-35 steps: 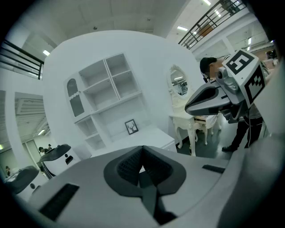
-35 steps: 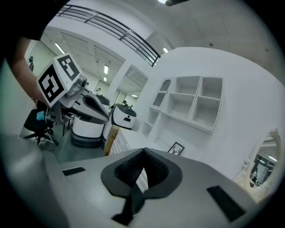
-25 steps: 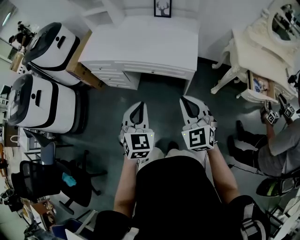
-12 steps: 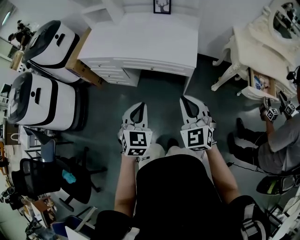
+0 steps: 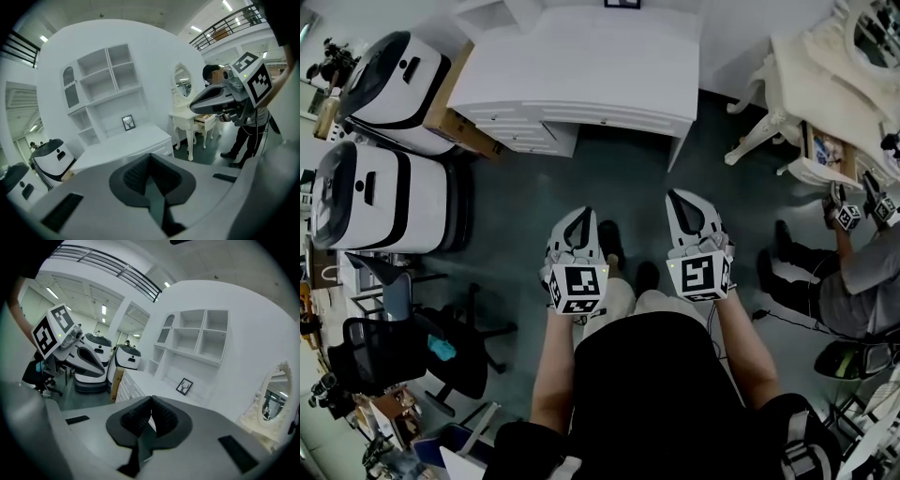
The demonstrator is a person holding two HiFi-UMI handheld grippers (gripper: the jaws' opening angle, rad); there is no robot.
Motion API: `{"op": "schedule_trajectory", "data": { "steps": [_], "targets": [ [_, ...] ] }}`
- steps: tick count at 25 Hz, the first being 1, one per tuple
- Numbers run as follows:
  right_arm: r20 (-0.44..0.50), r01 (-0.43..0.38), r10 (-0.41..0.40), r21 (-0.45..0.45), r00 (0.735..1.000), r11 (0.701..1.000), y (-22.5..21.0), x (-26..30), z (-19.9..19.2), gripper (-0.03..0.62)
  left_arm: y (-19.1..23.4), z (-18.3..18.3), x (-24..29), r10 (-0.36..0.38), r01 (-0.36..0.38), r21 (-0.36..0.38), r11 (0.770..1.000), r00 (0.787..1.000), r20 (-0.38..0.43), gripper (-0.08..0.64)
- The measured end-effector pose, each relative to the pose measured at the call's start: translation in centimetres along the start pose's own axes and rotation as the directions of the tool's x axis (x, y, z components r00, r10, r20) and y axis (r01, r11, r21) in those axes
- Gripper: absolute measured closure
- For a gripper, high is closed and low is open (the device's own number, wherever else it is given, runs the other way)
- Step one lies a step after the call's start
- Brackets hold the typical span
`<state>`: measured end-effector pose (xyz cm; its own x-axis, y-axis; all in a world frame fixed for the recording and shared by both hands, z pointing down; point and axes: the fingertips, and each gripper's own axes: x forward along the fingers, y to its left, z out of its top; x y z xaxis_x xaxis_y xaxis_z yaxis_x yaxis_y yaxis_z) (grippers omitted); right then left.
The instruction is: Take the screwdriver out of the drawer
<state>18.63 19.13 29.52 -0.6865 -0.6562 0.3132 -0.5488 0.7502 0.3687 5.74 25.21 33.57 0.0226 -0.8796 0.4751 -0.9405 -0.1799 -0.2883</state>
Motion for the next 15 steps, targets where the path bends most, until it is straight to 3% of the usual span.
{"op": "schedule_trajectory", "data": {
  "steps": [6, 15],
  "targets": [
    [-0.037, 0.015, -0.015, 0.008, 0.999, 1.0, 0.4, 1.9, -0.6, 0.574, 1.2, -0.4, 2.4, -0.009, 0.007, 0.061, 0.998, 0.999, 0.037, 0.538],
    [-0.084, 0.063, -0.063, 0.001, 0.994, 0.998, -1.9, 9.1, -0.2, 0.574, 6.2, 1.7, 8.7, -0.034, 0.024, 0.082, 0.996, 0.992, 0.119, 0.538]
  ]
}}
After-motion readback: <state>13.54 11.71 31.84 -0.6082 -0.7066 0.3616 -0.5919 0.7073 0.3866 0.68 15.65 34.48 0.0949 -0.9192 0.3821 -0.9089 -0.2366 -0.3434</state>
